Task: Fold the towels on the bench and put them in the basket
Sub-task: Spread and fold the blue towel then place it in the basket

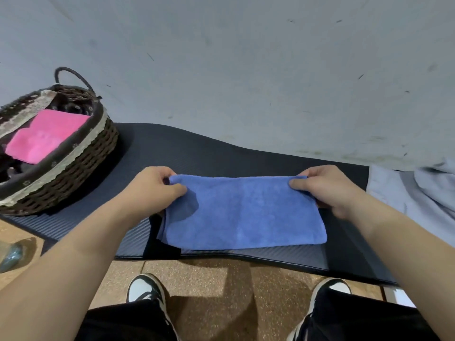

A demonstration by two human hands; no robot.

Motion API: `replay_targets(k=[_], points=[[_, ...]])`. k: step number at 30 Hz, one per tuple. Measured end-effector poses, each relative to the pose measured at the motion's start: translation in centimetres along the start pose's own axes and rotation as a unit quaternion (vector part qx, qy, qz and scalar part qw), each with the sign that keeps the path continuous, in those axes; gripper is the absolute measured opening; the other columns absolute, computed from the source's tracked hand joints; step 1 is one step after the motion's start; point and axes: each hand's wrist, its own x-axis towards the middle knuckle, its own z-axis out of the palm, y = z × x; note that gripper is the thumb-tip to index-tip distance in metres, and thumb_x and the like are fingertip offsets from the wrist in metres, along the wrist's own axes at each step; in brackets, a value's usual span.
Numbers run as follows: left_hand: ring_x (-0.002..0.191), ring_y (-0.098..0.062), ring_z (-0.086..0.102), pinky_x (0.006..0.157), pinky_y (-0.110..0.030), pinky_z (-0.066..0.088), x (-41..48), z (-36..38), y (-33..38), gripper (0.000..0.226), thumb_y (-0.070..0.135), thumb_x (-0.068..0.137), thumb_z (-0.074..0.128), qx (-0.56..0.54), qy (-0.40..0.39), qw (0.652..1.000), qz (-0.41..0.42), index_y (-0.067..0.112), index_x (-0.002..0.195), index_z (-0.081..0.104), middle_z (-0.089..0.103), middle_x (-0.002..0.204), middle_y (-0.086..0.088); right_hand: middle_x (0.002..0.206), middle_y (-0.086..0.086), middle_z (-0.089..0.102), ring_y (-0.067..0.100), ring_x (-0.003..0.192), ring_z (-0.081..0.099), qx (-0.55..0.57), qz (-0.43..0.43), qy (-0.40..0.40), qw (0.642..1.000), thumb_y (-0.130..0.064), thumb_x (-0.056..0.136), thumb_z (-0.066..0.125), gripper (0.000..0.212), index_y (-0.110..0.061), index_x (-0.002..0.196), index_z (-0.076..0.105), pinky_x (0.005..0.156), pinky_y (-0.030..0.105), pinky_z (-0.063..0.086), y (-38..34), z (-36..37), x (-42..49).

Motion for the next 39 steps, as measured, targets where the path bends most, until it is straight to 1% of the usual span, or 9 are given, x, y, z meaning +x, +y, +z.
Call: replay_targets(k=[5, 14, 16, 19, 22, 26, 33, 36, 39], points=[[0.060, -0.019, 0.041, 0.053, -0.029, 0.030, 0.7, 1.1, -0.2, 0.037, 0.027, 0.091, 0.067, 0.081, 0.037, 0.996, -0.019, 0.015, 0.068, 0.041, 0.046, 0.065, -0.004, 0.085, 0.016, 0.077, 0.018, 0.065, 0.066, -0.025, -0.011, 0.024, 0.999, -0.017, 0.085, 0.076, 0.015, -0.003, 0.090, 0.075, 0.056, 0.032, 0.051, 0.4, 0.4, 0.4], [0.061, -0.019, 0.044, 0.053, -0.030, 0.032, 1.0, 1.4, -0.5, 0.035, 0.028, 0.095, 0.064, 0.096, 0.067, 0.993, -0.015, 0.012, 0.073, 0.042, 0.047, 0.067, -0.001, 0.080, 0.005, 0.067, 0.019, 0.068, 0.060, -0.019, -0.013, 0.052, 0.998, -0.023, 0.092, 0.072, 0.022, -0.002, 0.098, 0.068, 0.053, 0.029, 0.047, 0.6, 0.7, 0.6], [0.082, -0.023, 0.057, 0.063, -0.034, 0.043, 0.5, 1.6, -0.5, 0.019, 0.029, 0.094, 0.065, 0.163, 0.098, 0.981, 0.030, 0.013, 0.092, 0.056, 0.059, 0.090, 0.000, 0.088, -0.001, 0.069, 0.020, 0.079, 0.065, -0.097, -0.040, 0.094, 0.990, -0.029, 0.089, 0.073, 0.024, -0.009, 0.099, 0.066, 0.060, 0.030, 0.050, 0.3, 1.0, 0.4], [0.125, -0.034, 0.049, 0.100, -0.044, 0.046, -0.9, 2.5, -0.1, 0.050, 0.033, 0.090, 0.070, 0.249, 0.126, 0.945, 0.172, 0.016, 0.135, 0.056, 0.054, 0.139, -0.007, 0.114, -0.004, 0.062, 0.023, 0.105, 0.061, -0.326, -0.116, 0.172, 0.922, -0.045, 0.089, 0.068, 0.045, -0.024, 0.127, 0.056, 0.076, 0.037, 0.048, -0.4, 1.6, -0.6], [0.156, -0.036, 0.016, 0.127, -0.051, 0.020, -2.4, 4.4, -0.2, 0.084, 0.071, 0.089, 0.048, 0.318, 0.021, 0.916, 0.244, 0.027, 0.159, 0.034, 0.024, 0.169, -0.009, 0.148, 0.007, 0.048, 0.032, 0.138, 0.045, -0.386, -0.243, 0.131, 0.880, -0.060, 0.089, 0.057, 0.071, -0.025, 0.150, 0.046, 0.104, 0.045, 0.046, -0.6, 3.4, -2.4], [0.157, -0.029, -0.025, 0.127, -0.055, -0.008, -2.9, 6.7, -2.5, 0.090, 0.086, 0.083, 0.000, 0.394, -0.043, 0.894, 0.207, 0.044, 0.161, -0.014, -0.023, 0.171, 0.000, 0.172, -0.001, -0.018, 0.025, 0.158, -0.022, -0.481, -0.234, -0.056, 0.843, -0.085, 0.088, 0.025, 0.089, -0.046, 0.163, -0.002, 0.128, 0.049, -0.005, 1.4, 6.5, -3.9], [0.160, -0.027, -0.010, 0.128, -0.052, 0.001, -2.8, 6.6, -2.5, 0.080, 0.078, 0.091, -0.001, 0.368, -0.019, 0.905, 0.213, 0.043, 0.163, -0.001, -0.007, 0.174, 0.000, 0.166, -0.007, -0.034, 0.021, 0.151, -0.038, -0.510, -0.234, -0.038, 0.827, -0.088, 0.087, 0.010, 0.083, -0.052, 0.157, -0.019, 0.124, 0.054, -0.017, 3.4, 7.0, -3.4], [0.153, -0.030, 0.030, 0.120, -0.053, 0.030, -1.6, 4.5, -1.5, 0.083, 0.073, 0.091, 0.027, 0.316, 0.021, 0.929, 0.191, 0.028, 0.161, 0.031, 0.036, 0.165, -0.002, 0.168, -0.008, -0.031, 0.020, 0.152, -0.036, -0.496, -0.251, -0.032, 0.830, -0.088, 0.088, 0.011, 0.084, -0.051, 0.158, -0.015, 0.125, 0.053, -0.016, 3.7, 6.9, -3.5], [0.140, -0.028, 0.042, 0.111, -0.054, 0.037, -0.6, 2.4, -0.6, 0.085, 0.068, 0.084, 0.064, 0.281, 0.024, 0.952, 0.120, 0.027, 0.154, 0.039, 0.049, 0.151, 0.005, 0.171, -0.010, -0.020, 0.016, 0.156, -0.027, -0.451, -0.266, -0.051, 0.851, -0.086, 0.089, 0.023, 0.087, -0.046, 0.163, 0.001, 0.127, 0.048, -0.013, 3.5, 6.0, -3.3]])
